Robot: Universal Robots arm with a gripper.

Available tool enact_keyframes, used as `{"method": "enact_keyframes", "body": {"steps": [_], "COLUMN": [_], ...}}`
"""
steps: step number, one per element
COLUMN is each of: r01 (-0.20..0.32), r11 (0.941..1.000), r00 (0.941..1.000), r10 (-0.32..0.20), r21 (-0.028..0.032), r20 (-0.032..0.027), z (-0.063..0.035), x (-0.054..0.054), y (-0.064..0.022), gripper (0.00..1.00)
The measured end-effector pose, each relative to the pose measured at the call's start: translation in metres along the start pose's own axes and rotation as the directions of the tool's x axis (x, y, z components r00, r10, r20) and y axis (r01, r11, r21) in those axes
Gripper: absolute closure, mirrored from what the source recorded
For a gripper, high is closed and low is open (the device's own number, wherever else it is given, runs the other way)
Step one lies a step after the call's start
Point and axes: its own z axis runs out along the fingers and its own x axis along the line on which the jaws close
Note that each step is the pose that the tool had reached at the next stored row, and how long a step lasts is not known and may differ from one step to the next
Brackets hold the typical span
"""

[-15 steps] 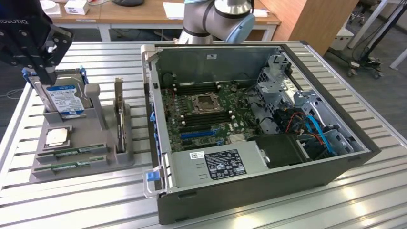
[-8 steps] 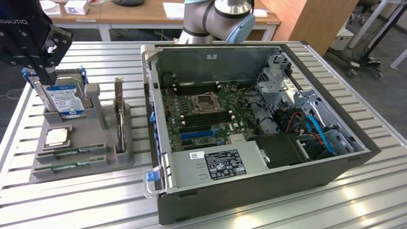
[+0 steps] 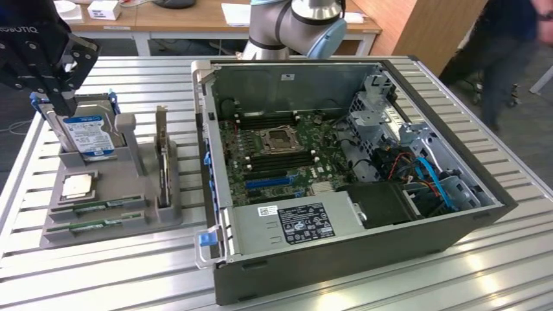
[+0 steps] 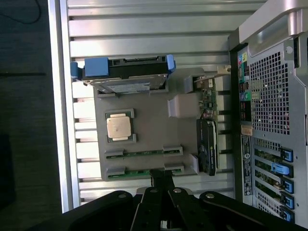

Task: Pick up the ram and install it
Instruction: 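Pick up the ram and move it above insertion slot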

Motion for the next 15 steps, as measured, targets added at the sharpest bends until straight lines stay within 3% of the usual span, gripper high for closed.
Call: {"method": "enact_keyframes", "body": {"steps": [9, 15], "r01": [0.063, 0.161], "r11": [0.9980, 0.9870], "r00": [0.9980, 0.9870], "r10": [-0.063, -0.161], "r21": [-0.0016, -0.0043], "r20": [-0.0027, -0.0069], "z": [0.0001, 0.0002], "x": [0.0000, 0.0000], "y": [0.0000, 0.0000], "gripper": [0.90, 0.90]}}
